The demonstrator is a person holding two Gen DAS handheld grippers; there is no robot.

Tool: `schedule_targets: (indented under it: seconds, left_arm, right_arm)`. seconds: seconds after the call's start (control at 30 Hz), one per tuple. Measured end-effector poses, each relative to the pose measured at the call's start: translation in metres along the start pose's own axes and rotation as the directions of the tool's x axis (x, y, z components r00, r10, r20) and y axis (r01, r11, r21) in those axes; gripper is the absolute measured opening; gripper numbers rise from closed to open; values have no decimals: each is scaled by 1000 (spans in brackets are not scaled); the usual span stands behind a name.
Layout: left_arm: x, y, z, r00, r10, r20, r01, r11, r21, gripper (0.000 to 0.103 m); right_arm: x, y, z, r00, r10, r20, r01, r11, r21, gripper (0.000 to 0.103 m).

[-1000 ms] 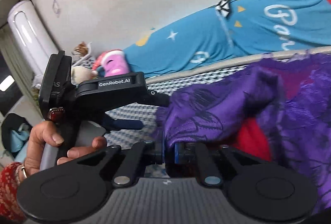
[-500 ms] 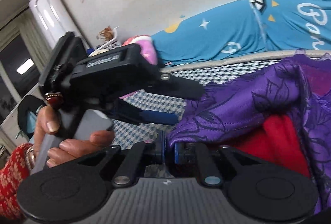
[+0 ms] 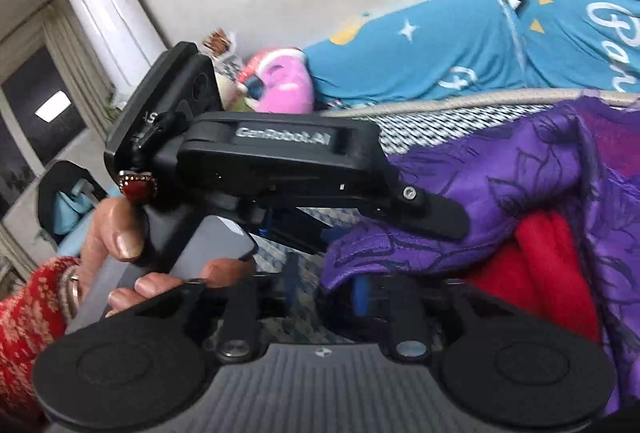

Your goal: Fold clothes

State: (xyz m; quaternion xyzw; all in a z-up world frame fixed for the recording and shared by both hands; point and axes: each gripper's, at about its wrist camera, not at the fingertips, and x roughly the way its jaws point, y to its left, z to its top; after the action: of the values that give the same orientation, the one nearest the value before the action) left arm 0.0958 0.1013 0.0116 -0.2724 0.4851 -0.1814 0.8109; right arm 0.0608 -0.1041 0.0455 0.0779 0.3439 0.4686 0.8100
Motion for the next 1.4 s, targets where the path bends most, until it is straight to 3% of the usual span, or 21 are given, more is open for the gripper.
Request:
schedule_targets:
  seconds: [0.1, 0.3, 0.5, 0.7, 0.87, 0.93, 1.07, 1.1, 1.23, 1.4]
  left_arm:
    - [7, 2, -1, 1000, 20, -2, -20, 1000, -12, 76]
    - [12, 0, -6, 998, 64, 3, -64, 998, 16, 75]
    - [11, -3, -15, 994, 103, 18, -104, 993, 56, 81]
    - [8, -5, -21, 991, 128, 38, -130, 990, 56, 87]
    - [9, -9, -26, 988, 147, 50, -151, 986, 73, 87]
    - [9, -10, -28, 986, 158, 52, -162, 984, 81, 85]
    - [9, -13, -31, 982, 179, 55, -184, 978, 96, 79]
    - [9, -13, -32, 981, 184, 56, -189, 977, 100, 76]
    - [9, -14, -34, 979, 197, 51, -202, 974, 107, 66]
    - [10, -10, -37, 978, 205, 28, -206, 973, 99, 52]
  right_arm:
    - [-4, -1, -1, 999, -50, -12, 50, 999, 4, 53]
    - [-28, 0, 0, 986, -167, -25, 167, 986, 8, 59]
    - [-83, 1, -8, 947, -315, 54, 312, 948, 59, 70]
    - [-127, -11, -22, 848, -521, 101, 487, 840, 241, 73]
    - [-152, -24, -39, 764, -640, 89, 564, 728, 391, 73]
    - [-161, -24, -45, 725, -682, 96, 589, 686, 427, 74]
    - [-174, -24, -58, 622, -777, 94, 667, 589, 456, 74]
    - [-176, -24, -59, 613, -785, 93, 674, 581, 456, 74]
    - [-182, -21, -66, 602, -792, 102, 684, 577, 445, 74]
    - [-187, -27, -75, 645, -759, 87, 637, 597, 488, 76]
